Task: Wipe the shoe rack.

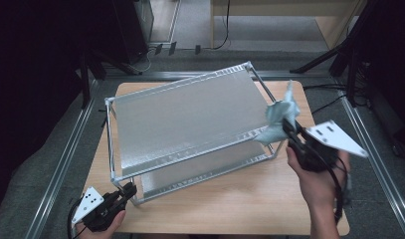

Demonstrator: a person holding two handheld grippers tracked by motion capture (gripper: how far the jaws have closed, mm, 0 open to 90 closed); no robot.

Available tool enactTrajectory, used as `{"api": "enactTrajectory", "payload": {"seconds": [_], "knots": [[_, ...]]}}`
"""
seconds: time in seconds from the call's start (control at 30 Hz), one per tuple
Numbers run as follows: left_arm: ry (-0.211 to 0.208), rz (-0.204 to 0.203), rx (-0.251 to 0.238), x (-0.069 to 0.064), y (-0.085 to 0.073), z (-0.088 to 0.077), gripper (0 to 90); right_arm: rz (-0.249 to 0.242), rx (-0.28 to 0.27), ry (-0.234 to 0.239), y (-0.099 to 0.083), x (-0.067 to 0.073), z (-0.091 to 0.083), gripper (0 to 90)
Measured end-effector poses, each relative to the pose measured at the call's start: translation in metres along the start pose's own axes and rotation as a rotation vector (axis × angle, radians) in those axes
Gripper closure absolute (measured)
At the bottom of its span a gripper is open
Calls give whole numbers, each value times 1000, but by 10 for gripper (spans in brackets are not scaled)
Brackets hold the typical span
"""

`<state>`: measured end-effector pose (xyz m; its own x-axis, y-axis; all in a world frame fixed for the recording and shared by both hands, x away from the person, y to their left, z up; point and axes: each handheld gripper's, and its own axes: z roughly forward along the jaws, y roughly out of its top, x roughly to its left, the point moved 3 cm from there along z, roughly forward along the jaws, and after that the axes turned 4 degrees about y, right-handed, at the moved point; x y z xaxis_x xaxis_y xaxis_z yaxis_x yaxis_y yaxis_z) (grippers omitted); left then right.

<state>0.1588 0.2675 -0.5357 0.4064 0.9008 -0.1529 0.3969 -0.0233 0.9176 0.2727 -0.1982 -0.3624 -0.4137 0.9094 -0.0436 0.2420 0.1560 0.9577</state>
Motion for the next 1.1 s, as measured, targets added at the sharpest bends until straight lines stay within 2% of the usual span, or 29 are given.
{"api": "enactTrajectory", "payload": {"seconds": [0.07, 0.13, 0.17, 0.33, 0.4, 0.43, 0.5, 0.6, 0.67, 0.73, 0.8, 0.9, 1.0, 1.07, 1.1], "knots": [[-8, 9, 2, -2, 0, 1, 779, -16, 52, 14, -3, 3, 25, 798], [-20, 13, 1, -5, 0, 2, 780, 6, 114, 50, -12, 6, 43, 796], [-24, 20, 3, -7, 0, 2, 780, 30, 128, 91, -17, 11, 51, 795], [-42, 38, 4, -15, 0, 5, 783, 52, 124, 167, -21, 45, 61, 796], [-58, 41, 7, -20, 0, 7, 783, 23, 133, 198, -20, 64, 63, 795], [-63, 49, 8, -23, 0, 8, 783, 16, 139, 231, -20, 77, 64, 796], [-75, 61, 10, -30, 0, 10, 785, -18, 142, 255, -20, 100, 65, 796], [-102, 78, 13, -43, -1, 14, 785, -33, 147, 305, -21, 132, 67, 797], [-110, 81, 14, -50, -1, 17, 786, -40, 140, 344, -22, 160, 67, 796], [-121, 77, 14, -54, -1, 18, 785, -62, 130, 371, -23, 182, 65, 796], [-126, 76, 14, -57, -1, 19, 784, -83, 120, 426, -24, 211, 60, 795], [-128, 66, 15, -58, -1, 20, 783, -91, 109, 498, -25, 239, 55, 796], [-133, 52, 17, -57, -1, 20, 779, -110, 100, 507, -26, 252, 52, 797], [-115, 68, 13, -59, -1, 20, 782, -122, 95, 505, -26, 250, 53, 798], [-109, 73, 12, -59, -1, 20, 785, -117, 100, 502, -25, 245, 53, 797]]}}
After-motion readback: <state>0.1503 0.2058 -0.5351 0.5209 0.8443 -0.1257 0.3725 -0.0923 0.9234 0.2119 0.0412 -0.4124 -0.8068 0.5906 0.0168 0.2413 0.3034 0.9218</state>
